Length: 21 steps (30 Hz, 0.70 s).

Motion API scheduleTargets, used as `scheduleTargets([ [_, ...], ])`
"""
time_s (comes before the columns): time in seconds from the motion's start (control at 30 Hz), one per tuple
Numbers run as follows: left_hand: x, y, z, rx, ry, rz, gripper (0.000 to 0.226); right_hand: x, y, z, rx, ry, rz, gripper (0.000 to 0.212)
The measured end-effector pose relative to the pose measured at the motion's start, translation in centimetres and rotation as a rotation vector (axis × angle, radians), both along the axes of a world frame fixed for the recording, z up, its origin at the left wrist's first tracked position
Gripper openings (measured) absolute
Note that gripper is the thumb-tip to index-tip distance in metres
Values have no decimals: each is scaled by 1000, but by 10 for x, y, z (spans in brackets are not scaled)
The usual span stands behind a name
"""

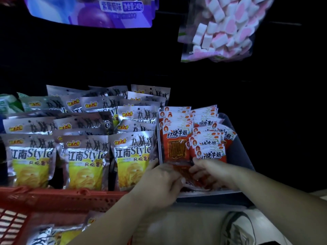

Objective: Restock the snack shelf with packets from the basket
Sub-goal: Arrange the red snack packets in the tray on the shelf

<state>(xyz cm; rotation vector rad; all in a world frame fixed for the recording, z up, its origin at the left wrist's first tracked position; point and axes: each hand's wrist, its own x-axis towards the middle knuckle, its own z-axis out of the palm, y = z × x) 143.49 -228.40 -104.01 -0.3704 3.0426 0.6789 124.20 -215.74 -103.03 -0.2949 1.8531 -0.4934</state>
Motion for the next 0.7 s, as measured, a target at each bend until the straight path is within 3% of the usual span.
scheduleTargets([
  [0.2, -8, -5, 8, 120, -34, -25, 37, -1, 5, -14, 5, -44, -51, 75],
  [0.37, -5, -9, 8, 198, 1, 5, 31, -2, 3, -3, -30, -82, -55, 59],
  [0.53, -3, -4, 16, 237, 61, 23, 21, 4, 5, 10, 29, 157, 168, 53],
  [0.7, -10, -15, 17, 232, 208, 176, 23, -2, -12, 22, -99, 410, 353, 28],
])
